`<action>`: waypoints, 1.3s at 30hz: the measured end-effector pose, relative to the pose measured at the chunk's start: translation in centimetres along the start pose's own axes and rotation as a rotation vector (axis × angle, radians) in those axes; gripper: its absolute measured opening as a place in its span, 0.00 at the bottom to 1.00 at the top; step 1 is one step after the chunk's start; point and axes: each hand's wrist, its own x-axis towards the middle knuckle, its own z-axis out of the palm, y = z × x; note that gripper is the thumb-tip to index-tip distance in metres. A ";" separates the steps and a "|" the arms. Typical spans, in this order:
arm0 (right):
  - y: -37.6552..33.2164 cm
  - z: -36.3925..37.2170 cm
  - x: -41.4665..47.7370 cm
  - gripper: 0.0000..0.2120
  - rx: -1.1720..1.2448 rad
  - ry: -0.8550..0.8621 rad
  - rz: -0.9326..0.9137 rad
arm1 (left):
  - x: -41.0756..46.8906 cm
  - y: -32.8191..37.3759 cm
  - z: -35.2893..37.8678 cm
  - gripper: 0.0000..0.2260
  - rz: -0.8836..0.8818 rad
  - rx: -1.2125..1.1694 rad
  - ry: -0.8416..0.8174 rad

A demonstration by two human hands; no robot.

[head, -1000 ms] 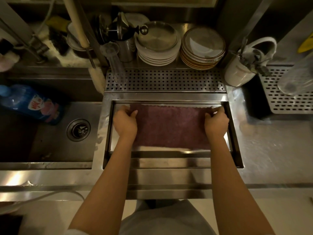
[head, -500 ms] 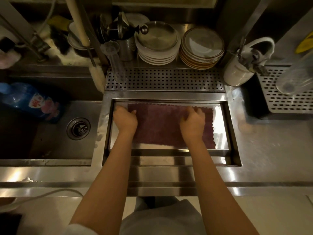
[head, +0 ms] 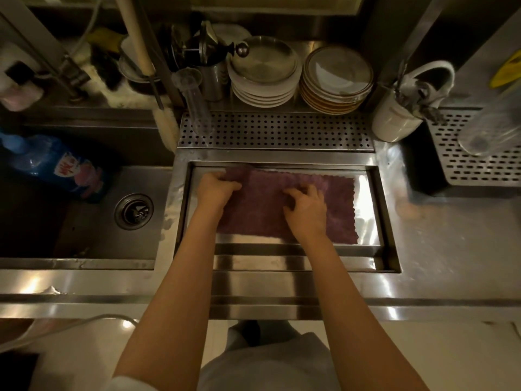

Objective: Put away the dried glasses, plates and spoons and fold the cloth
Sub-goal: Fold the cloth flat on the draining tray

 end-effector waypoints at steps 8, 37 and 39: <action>-1.3 -1.6 -0.4 0.12 0.457 0.074 -0.097 | -2.5 1.7 1.4 0.17 0.042 -0.102 -0.204; 7.7 -2.7 0.4 0.11 0.370 0.266 0.308 | -3.4 1.0 9.6 0.08 0.347 0.304 -0.128; 7.7 -2.4 0.6 0.10 0.379 0.281 0.315 | -3.1 0.3 9.3 0.10 0.345 0.346 -0.083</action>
